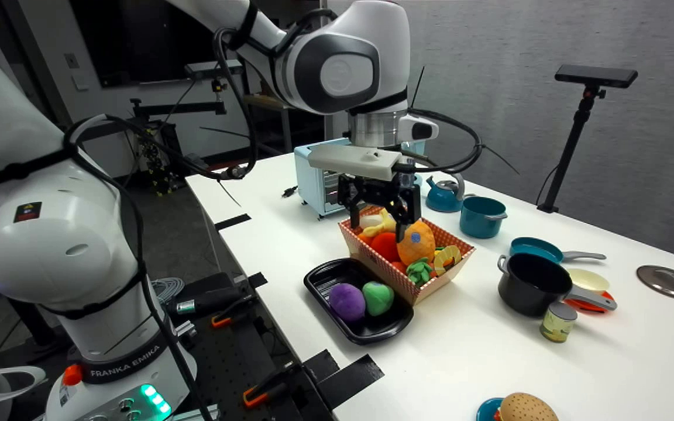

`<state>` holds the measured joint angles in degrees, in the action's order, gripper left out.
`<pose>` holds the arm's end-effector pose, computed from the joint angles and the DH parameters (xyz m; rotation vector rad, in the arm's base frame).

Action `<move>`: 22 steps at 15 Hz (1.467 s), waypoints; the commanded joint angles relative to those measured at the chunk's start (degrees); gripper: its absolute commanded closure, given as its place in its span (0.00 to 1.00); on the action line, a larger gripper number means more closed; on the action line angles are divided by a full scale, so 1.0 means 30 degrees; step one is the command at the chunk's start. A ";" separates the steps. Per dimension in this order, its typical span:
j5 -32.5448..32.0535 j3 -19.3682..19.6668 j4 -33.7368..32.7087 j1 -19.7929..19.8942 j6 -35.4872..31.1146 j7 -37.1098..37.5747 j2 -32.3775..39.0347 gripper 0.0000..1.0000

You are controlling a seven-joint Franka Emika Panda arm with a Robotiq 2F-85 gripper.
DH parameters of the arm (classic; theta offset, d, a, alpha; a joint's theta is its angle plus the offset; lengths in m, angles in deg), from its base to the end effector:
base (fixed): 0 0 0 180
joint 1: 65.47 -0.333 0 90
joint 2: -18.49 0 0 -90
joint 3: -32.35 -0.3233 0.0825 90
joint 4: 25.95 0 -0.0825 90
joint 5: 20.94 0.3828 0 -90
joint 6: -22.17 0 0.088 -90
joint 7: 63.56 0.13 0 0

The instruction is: Put the orange toy into the black pot.

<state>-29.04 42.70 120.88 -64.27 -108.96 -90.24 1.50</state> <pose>0.4133 -0.0880 0.3545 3.0324 0.5570 0.0023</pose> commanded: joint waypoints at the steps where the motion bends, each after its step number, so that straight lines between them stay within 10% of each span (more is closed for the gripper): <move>1: 0.0883 -0.0325 -0.1059 -0.0292 -0.0635 -0.0435 0.1318 0.00; 22: 0.1575 -0.1796 -0.6025 0.0067 -0.0508 0.0037 0.6287 0.00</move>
<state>-25.88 38.51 105.73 -64.78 -109.86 -90.07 17.79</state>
